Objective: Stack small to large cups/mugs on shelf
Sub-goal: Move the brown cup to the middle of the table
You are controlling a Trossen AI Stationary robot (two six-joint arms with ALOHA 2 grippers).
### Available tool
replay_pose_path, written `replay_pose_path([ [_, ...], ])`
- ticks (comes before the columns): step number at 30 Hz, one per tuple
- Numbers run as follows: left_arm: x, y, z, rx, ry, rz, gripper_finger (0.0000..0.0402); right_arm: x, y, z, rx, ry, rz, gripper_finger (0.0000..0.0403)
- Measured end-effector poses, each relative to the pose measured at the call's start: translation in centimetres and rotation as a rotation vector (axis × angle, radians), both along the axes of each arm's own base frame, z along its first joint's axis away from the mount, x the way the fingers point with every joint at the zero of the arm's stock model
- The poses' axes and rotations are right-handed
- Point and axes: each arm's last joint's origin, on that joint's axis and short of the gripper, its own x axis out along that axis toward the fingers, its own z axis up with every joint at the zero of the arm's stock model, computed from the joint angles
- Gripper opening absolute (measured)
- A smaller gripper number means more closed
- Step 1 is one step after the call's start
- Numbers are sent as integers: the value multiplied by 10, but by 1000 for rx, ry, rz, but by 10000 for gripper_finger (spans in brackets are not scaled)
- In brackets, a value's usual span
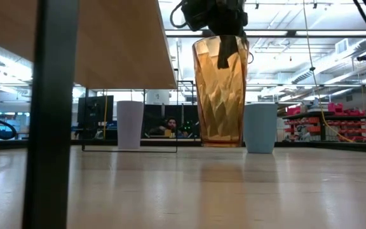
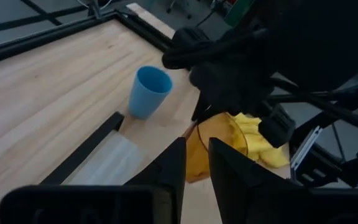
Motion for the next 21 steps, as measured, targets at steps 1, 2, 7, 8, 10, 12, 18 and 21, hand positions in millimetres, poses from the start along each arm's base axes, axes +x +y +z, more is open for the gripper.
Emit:
replay_pose_path([
  [1, 1, 0, -1, -1, 0, -2, 76, 0, 0, 0, 0, 0, 0, 7],
  [2, 2, 0, -2, -2, 6, -5, 76, 0, 0, 0, 0, 0, 2, 7],
  [7, 2, 0, -4, 0, 35, -5, 79, -1, 0, -9, -2, 23, 6, 7],
  [8, 1, 0, -5, 0, 40, -5, 79, -1, 0, -12, -2, 29, 7, 7],
  [10, 2, 0, -5, 0, 38, -5, 80, -2, 0, -19, -2, 47, 7, 8],
  [12, 1, 0, -5, 0, 40, -5, 79, -2, 0, -22, 3, 49, 7, 8],
  [18, 4, 0, -8, 1, 54, -5, 79, 1, 0, -21, 9, -10, 9, 25],
  [21, 5, 0, -9, 1, 63, -5, 78, 1, 0, -18, 7, -31, 8, 37],
])
